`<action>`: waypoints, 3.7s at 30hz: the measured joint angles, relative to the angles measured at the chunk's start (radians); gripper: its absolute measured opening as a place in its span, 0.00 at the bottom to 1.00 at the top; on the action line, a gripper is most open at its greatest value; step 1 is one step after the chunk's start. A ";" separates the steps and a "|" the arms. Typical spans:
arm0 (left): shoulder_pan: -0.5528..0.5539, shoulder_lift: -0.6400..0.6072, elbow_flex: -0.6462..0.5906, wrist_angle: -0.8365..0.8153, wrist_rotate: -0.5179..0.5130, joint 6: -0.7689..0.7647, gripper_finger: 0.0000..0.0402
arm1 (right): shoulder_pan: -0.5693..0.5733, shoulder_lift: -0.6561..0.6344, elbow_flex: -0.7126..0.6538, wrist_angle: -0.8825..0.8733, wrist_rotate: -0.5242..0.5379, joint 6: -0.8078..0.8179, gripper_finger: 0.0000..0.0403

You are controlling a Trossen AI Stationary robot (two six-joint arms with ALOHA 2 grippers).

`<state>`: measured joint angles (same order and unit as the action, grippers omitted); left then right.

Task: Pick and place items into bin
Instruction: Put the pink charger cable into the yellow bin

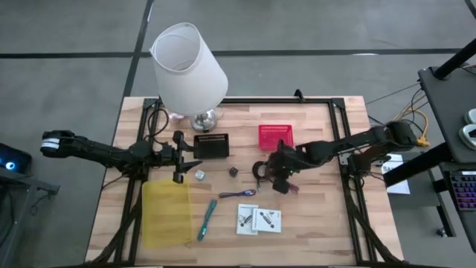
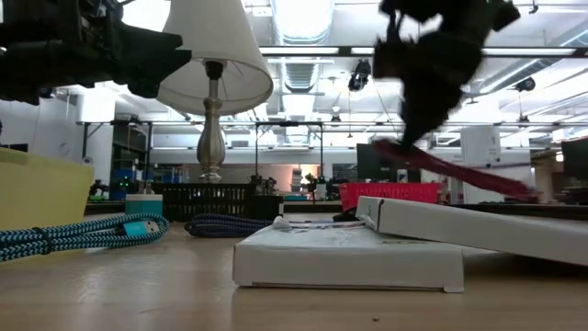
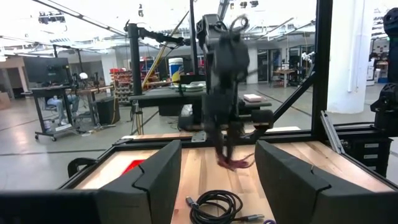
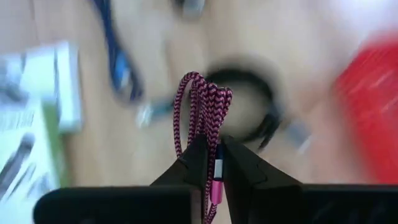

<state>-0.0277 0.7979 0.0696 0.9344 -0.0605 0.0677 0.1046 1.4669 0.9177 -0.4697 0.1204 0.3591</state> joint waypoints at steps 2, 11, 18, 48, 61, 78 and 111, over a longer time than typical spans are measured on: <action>0.000 0.000 0.000 0.000 0.000 0.000 0.47 | 0.001 -0.018 0.002 0.084 0.075 -0.067 0.05; 0.000 0.000 0.000 0.000 0.000 0.000 0.47 | 0.000 -0.033 -0.104 0.773 0.111 -0.461 0.05; 0.000 0.000 -0.002 0.000 0.000 0.000 0.47 | 0.000 0.030 -0.229 1.332 0.106 -0.636 0.04; 0.000 0.240 0.130 0.050 0.001 0.105 0.47 | -0.077 0.385 -0.126 2.011 -0.184 -0.699 0.04; 0.000 0.443 0.267 0.050 0.002 0.105 0.47 | -0.078 0.378 -0.126 1.983 -0.184 -0.707 0.05; 0.000 0.518 0.323 0.051 0.002 0.105 0.47 | -0.079 0.375 -0.126 1.973 -0.181 -0.727 0.05; 0.000 0.514 0.325 0.047 -0.004 0.159 0.07 | -0.080 0.371 -0.121 1.921 -0.169 -0.735 0.23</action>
<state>-0.0273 1.3115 0.3950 0.9812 -0.0648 0.2268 0.0250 1.8383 0.7963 1.4509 -0.0483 -0.3761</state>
